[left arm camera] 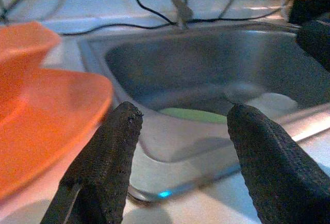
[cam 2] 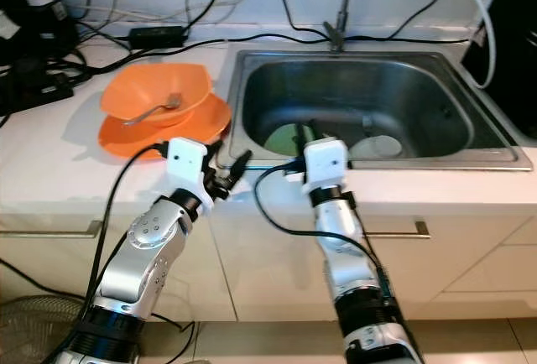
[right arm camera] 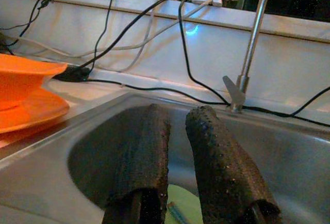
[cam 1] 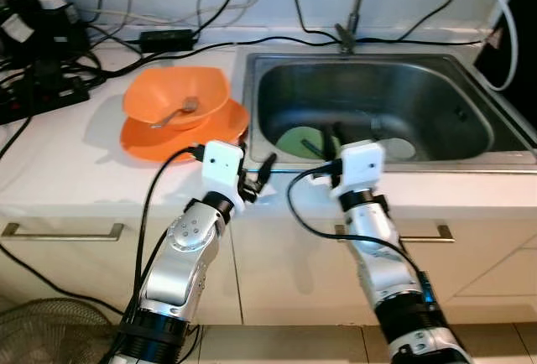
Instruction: Kitchen organization
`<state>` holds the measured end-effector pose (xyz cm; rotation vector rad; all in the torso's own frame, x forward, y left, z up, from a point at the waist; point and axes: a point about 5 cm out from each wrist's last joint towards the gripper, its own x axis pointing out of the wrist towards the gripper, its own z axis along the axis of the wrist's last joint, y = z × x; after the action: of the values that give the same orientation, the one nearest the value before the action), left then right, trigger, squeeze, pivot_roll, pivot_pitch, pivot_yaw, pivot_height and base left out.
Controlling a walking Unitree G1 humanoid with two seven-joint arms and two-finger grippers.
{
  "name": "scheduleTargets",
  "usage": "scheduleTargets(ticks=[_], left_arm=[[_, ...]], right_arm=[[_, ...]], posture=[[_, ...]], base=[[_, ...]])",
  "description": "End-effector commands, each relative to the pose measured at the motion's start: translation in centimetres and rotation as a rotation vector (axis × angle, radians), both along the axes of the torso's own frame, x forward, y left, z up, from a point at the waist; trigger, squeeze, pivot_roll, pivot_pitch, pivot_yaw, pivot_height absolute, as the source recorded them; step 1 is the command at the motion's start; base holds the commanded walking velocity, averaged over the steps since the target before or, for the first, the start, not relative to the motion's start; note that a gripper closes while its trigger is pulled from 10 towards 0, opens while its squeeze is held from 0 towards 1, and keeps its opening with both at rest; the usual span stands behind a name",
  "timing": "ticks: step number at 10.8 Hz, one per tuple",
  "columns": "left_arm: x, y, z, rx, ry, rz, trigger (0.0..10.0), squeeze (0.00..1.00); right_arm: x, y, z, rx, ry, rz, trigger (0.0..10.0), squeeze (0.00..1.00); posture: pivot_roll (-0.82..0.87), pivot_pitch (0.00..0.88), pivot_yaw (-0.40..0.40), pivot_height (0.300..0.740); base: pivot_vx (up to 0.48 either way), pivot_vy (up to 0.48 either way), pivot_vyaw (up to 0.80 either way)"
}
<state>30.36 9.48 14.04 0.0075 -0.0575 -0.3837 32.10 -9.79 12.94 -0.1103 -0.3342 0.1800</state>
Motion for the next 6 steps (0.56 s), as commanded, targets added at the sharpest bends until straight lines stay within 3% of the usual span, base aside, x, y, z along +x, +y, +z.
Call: scheduleTargets(ticks=[1, 2, 3, 4, 6], left_arm=[[0.2, 0.4, 0.6, 0.004, -0.049, 0.056, 10.0, 0.00], [-0.1, 0.9, 2.7, 0.047, -0.233, 0.133, 10.0, 0.00], [-0.9, 1.6, 5.0, 0.030, -0.397, 0.188, 10.0, 0.00], [-1.4, 2.6, 6.5, 0.074, -0.451, 0.278, 10.0, 0.00], [-1.6, 5.0, 6.8, 0.094, -0.465, 0.407, 10.0, 0.00]], right_arm=[[-0.2, 0.1, -0.6, -0.005, 0.030, -0.005, 10.0, 0.00], [-0.3, 0.3, -0.7, -0.004, 0.038, -0.002, 10.0, 0.00], [-0.3, 0.5, -0.6, -0.008, 0.042, 0.004, 10.0, 0.00], [-0.2, 0.6, -0.8, -0.012, 0.048, 0.008, 10.0, 0.00], [-0.2, 0.7, -0.9, -0.016, 0.055, 0.013, 10.0, 0.00]], posture=[[0.11, 0.000, 0.011, 0.740], [0.13, 0.000, 0.005, 0.740], [0.13, 0.000, 0.003, 0.740], [0.14, 0.000, -0.001, 0.740], [0.15, 0.000, -0.003, 0.740]], base=[[0.000, 0.000, 0.00], [0.000, 0.000, 0.00], [0.000, 0.000, 0.00], [0.000, 0.000, 0.00], [0.000, 0.000, 0.00]])
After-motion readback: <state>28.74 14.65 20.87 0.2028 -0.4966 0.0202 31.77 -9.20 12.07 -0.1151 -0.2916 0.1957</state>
